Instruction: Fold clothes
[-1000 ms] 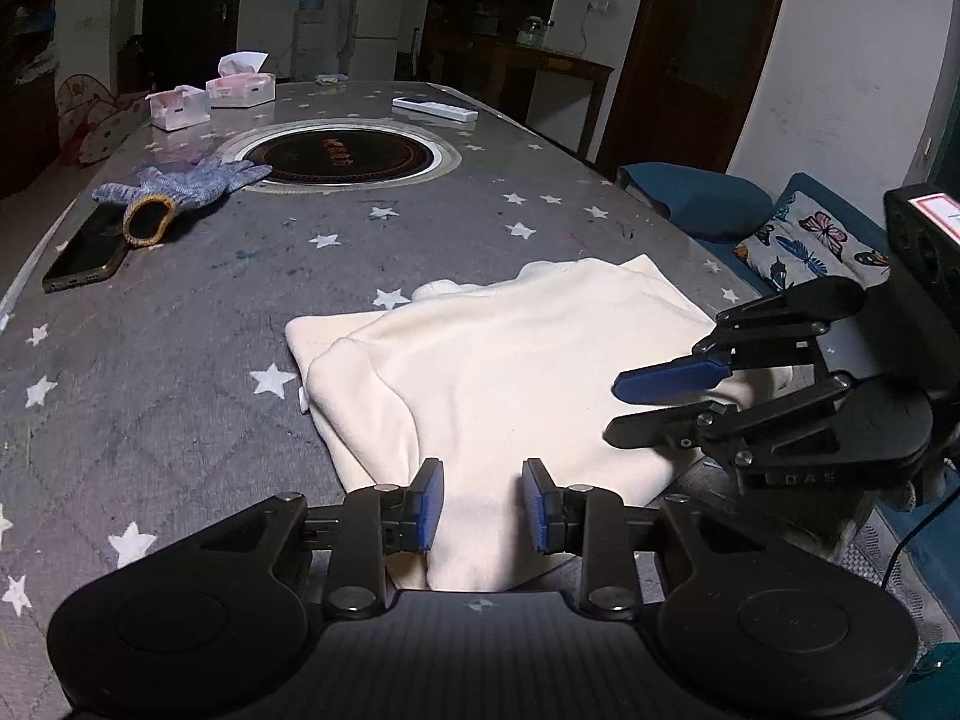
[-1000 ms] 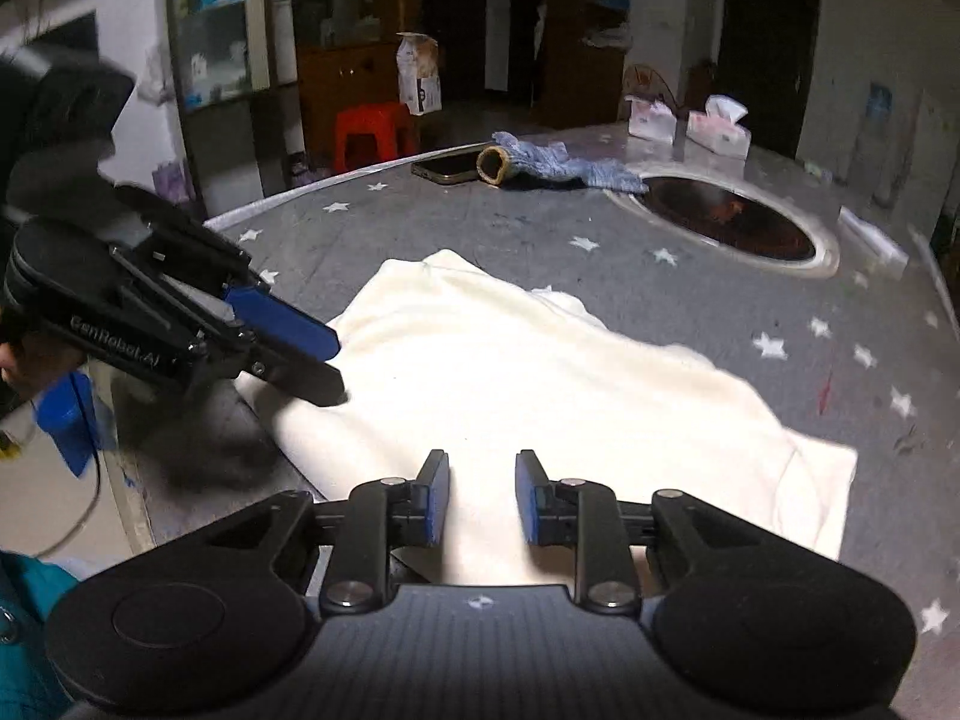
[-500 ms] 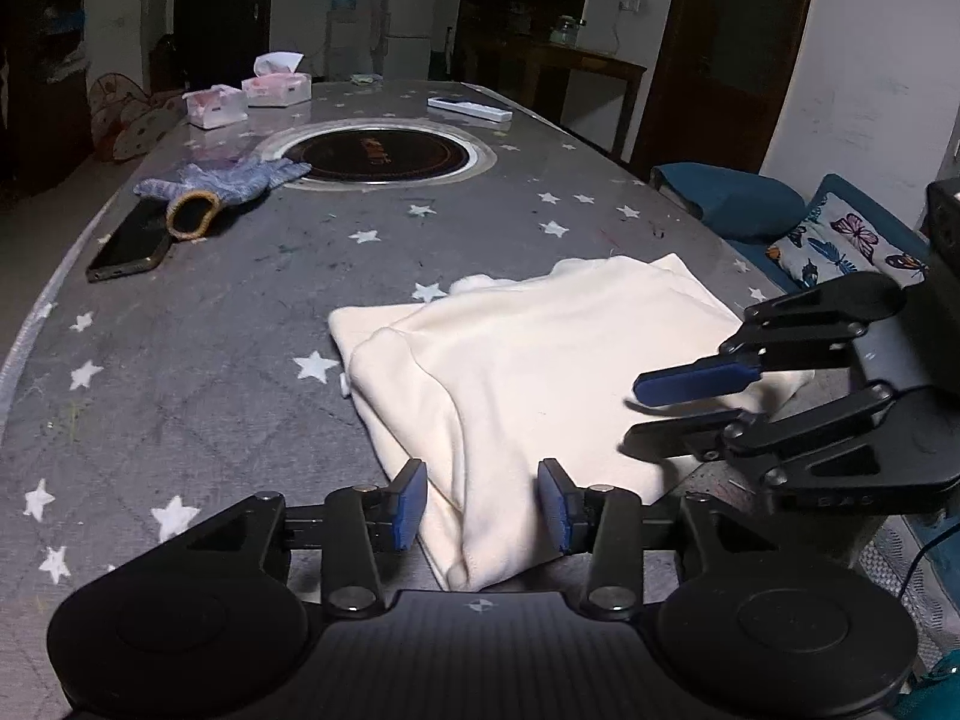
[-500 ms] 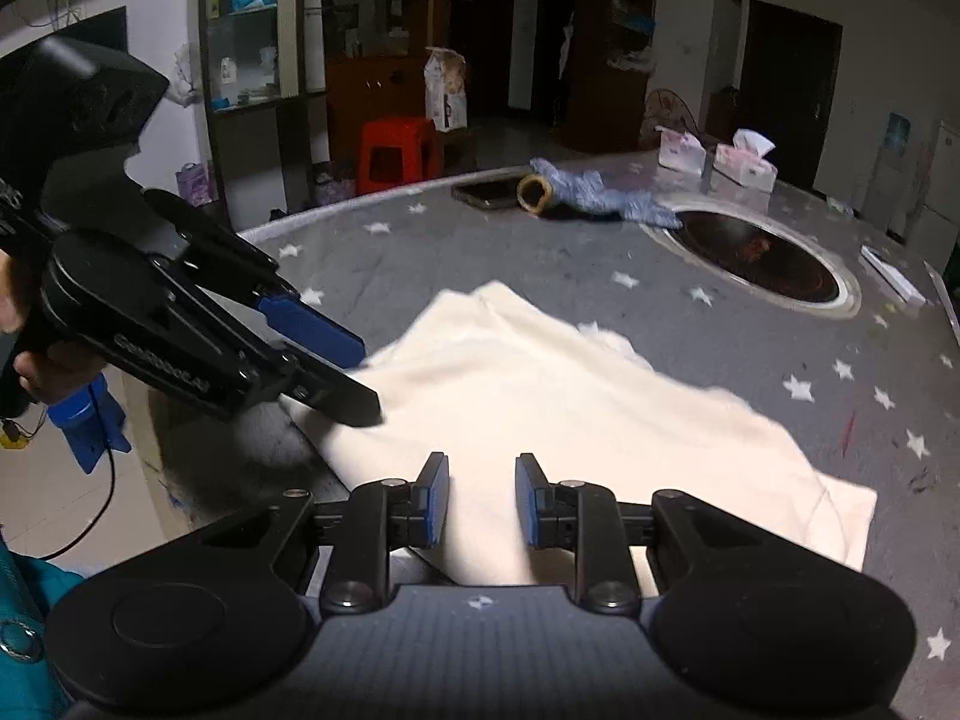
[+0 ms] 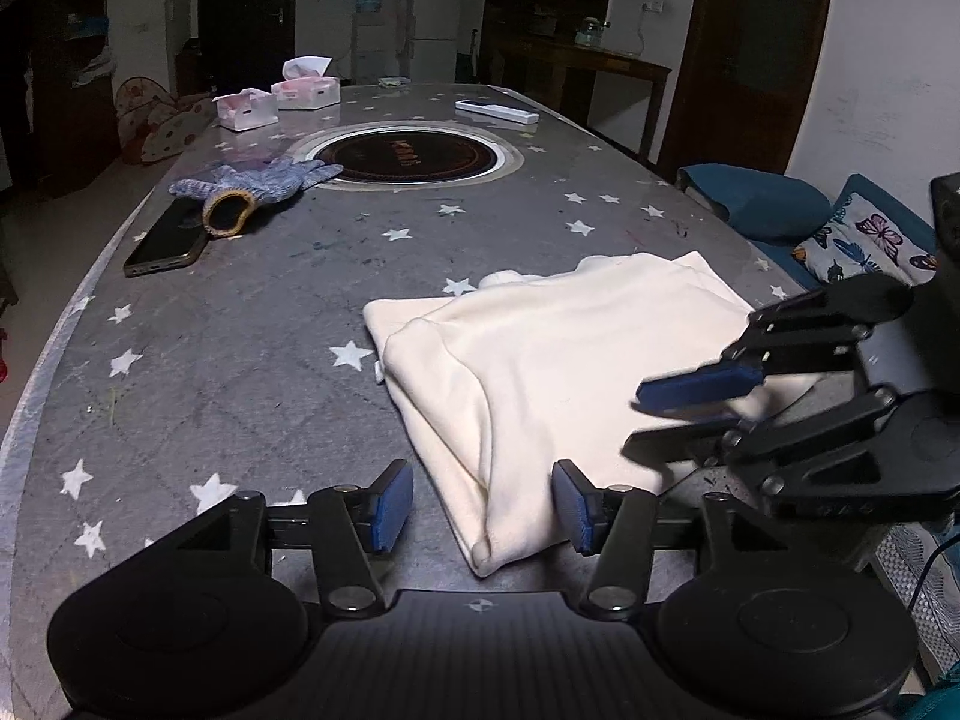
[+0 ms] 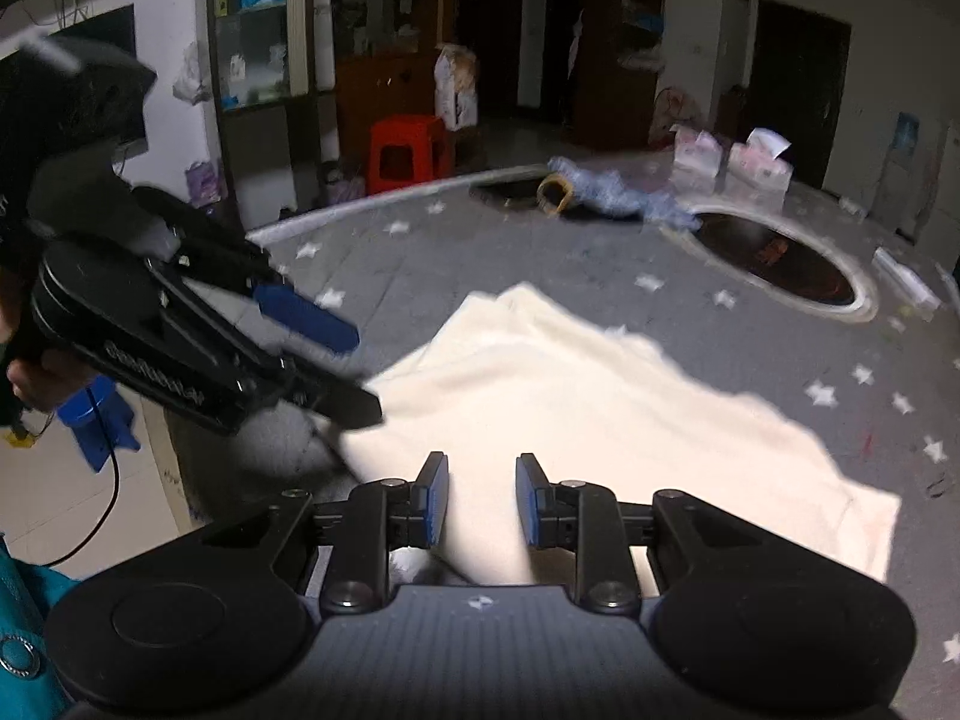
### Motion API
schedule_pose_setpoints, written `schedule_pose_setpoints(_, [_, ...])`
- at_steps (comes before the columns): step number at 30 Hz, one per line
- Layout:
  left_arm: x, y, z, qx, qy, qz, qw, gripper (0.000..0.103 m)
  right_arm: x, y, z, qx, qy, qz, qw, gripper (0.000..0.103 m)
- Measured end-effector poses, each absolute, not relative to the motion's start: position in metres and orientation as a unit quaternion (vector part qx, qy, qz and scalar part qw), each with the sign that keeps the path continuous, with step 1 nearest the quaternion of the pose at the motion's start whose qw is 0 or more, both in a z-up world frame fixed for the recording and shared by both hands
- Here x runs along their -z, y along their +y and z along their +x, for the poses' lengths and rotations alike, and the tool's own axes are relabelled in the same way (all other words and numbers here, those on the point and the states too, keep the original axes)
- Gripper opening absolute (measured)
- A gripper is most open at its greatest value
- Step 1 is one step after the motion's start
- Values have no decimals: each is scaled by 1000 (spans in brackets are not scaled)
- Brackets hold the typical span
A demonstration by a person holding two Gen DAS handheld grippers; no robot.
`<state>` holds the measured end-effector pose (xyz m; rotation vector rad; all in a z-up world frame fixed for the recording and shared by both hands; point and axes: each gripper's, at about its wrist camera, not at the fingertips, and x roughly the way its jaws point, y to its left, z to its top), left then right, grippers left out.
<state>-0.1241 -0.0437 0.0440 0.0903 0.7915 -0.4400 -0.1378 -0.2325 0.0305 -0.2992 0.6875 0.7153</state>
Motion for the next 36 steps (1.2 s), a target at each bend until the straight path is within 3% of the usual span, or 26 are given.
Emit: schedule_pose_setpoints(36, [-37, -30, -115, 225, 395, 19, 890, 62, -28, -204, -38, -311, 348, -106, 878, 22])
